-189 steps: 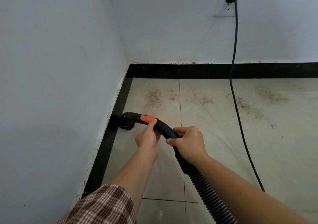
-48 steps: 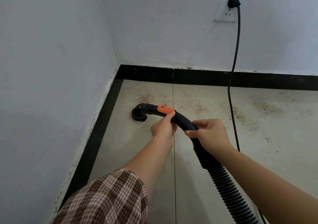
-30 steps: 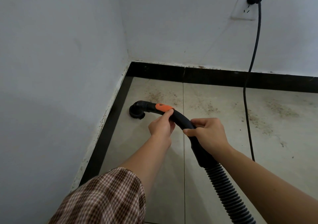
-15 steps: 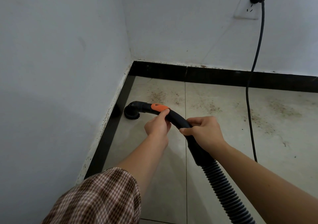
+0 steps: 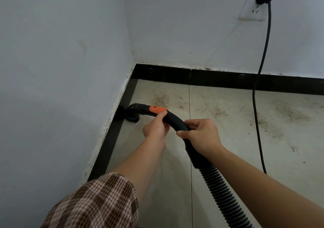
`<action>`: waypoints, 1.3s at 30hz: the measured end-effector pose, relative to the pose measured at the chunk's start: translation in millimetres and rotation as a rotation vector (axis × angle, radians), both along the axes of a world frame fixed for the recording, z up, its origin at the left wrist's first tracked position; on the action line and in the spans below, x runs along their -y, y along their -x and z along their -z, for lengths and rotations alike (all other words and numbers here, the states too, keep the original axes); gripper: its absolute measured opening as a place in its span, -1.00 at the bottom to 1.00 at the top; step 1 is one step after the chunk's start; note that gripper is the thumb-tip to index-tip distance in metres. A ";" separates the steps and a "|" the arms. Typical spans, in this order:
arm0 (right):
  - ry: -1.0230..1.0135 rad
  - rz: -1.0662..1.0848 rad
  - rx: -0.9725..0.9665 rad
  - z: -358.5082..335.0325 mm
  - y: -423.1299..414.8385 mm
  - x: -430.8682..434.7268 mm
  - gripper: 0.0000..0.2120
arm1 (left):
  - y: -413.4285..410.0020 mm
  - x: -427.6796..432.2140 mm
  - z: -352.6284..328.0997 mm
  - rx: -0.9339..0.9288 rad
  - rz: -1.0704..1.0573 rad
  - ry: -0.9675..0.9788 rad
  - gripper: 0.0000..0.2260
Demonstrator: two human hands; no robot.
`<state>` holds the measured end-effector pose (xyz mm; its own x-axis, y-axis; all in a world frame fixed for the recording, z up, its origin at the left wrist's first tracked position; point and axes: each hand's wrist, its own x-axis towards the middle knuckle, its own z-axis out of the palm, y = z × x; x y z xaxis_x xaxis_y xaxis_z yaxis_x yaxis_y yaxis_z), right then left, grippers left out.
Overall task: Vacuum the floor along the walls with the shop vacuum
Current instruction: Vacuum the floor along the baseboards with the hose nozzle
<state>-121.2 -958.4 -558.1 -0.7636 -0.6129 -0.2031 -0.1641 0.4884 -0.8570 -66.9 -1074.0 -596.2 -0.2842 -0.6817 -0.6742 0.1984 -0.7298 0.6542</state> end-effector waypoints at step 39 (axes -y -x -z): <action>-0.037 0.059 -0.169 2.8 31.2 -28.2 -0.95 | 42.0 -25.0 2.7 -0.100 0.163 0.019 -0.90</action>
<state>-152.4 -930.2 -560.8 -0.8230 -0.5609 -0.0904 -0.2745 0.5319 -0.8011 -108.9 -1049.0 -598.9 -0.4568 -0.6336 -0.6244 0.1438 -0.7453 0.6510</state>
